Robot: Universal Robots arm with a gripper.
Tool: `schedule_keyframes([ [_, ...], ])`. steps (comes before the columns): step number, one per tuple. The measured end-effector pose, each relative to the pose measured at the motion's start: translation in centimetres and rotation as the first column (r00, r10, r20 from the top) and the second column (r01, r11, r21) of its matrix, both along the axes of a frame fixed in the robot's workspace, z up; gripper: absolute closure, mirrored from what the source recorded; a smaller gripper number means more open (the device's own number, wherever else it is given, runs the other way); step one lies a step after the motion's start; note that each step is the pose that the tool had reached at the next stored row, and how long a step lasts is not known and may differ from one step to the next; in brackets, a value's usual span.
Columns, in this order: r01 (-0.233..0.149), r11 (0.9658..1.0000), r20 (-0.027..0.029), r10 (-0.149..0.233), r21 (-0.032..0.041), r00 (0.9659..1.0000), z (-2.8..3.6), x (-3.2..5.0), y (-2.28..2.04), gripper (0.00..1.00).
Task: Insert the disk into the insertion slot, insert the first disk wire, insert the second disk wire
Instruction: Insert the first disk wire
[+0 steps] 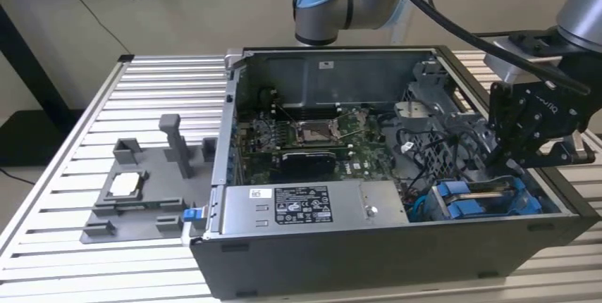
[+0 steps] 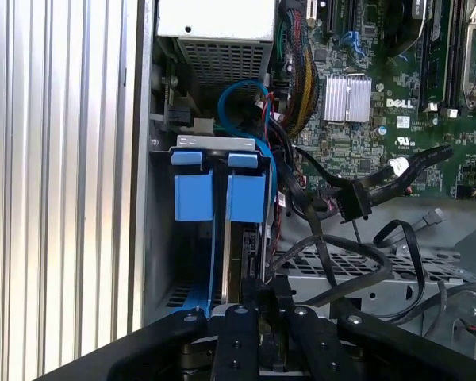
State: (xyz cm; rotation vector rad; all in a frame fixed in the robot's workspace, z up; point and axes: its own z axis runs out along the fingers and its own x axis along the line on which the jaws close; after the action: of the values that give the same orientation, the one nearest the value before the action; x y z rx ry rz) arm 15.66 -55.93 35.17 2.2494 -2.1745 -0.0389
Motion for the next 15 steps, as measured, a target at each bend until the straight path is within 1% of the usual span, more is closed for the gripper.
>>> schedule_keyframes([
  [8,0.001,1.0000,-0.0007,-0.001,0.0000,1.0000,-0.01,0.01,-0.01,0.81],
  [9,0.001,1.0000,-0.0024,-0.001,0.0001,1.0000,-0.03,0.05,-0.01,0.81],
  [12,0.004,1.0000,-0.0147,-0.004,-0.0001,0.9999,-0.13,0.15,-0.01,0.81],
  [13,0.006,1.0000,-0.0178,-0.006,-0.0002,0.9998,-0.18,0.17,-0.02,0.81],
  [14,0.008,1.0000,-0.0205,-0.008,-0.0002,0.9998,-0.25,0.20,-0.04,0.81],
  [15,0.009,1.0000,-0.0214,-0.009,-0.0002,0.9997,-0.31,0.25,-0.07,0.81],
])
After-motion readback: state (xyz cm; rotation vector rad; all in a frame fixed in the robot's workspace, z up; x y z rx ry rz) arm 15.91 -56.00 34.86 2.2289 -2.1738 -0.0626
